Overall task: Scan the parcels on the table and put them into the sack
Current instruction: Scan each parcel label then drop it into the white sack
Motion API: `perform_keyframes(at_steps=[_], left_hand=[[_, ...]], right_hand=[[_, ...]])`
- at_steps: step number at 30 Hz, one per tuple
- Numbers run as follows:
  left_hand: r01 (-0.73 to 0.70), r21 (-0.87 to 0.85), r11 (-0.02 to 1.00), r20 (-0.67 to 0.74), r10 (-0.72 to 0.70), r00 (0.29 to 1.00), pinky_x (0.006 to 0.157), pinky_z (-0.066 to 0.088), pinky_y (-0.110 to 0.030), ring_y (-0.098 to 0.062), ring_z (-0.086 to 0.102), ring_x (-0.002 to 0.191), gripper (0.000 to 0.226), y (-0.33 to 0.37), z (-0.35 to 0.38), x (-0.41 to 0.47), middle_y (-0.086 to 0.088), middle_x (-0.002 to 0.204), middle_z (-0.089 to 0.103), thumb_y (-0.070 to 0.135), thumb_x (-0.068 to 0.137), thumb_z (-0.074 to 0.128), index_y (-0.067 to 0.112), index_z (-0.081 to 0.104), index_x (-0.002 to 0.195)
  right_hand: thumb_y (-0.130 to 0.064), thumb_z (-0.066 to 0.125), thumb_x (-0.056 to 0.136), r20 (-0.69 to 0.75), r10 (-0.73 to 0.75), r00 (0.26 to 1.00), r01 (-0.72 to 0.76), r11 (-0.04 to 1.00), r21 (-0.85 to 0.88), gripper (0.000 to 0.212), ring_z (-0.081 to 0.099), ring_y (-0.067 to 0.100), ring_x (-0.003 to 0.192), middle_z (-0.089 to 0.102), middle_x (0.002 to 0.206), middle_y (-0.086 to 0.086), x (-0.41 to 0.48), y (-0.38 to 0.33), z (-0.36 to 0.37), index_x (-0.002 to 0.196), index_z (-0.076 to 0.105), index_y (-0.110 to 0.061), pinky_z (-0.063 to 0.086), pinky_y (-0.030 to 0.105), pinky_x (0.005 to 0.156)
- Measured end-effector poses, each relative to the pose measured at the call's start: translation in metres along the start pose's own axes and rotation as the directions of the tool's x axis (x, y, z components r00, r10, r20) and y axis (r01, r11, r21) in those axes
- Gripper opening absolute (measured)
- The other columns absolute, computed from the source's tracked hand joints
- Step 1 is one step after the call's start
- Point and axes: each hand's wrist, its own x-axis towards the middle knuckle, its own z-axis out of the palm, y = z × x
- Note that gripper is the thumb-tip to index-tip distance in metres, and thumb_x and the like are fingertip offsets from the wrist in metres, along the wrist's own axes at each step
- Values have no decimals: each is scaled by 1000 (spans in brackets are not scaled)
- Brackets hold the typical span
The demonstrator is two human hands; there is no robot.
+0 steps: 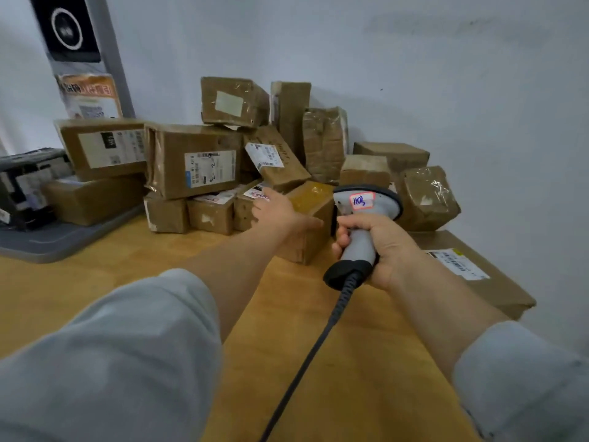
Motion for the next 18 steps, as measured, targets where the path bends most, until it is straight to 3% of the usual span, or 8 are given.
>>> perform_keyframes(at_steps=[5,12,15,18], left_hand=[[-75,-67,995,-49,72,996,99,47,-46,-32,46,124,104,-13,13,16,-16,136,45,51,61,82,10,31,143],[-94,19,995,-41,95,995,107,40,-45,-32,35,134,116,-60,-38,-47,-14,145,33,36,63,86,11,14,150],[-208,220,953,-57,226,973,112,31,-43,-29,25,138,123,-86,-71,-96,-10,148,23,35,67,84,16,-2,153],[-297,461,836,-77,371,926,114,23,-39,-29,19,138,128,-116,-100,-147,-11,150,17,42,71,80,10,-14,151]], right_hand=[[-3,63,84,-25,31,999,-31,999,-20,11,52,12,42,56,52,3,18,6,-8,77,55,-4,51,24,43],[1,63,85,-17,78,997,-79,993,-91,5,66,18,48,66,56,11,-2,27,2,81,59,2,58,37,57],[5,59,86,19,105,994,-104,993,-62,3,68,22,62,68,62,15,-22,44,11,84,58,3,57,40,61],[5,59,86,52,115,992,-112,992,-51,5,63,25,75,65,72,16,-45,62,26,84,58,1,57,38,70]])
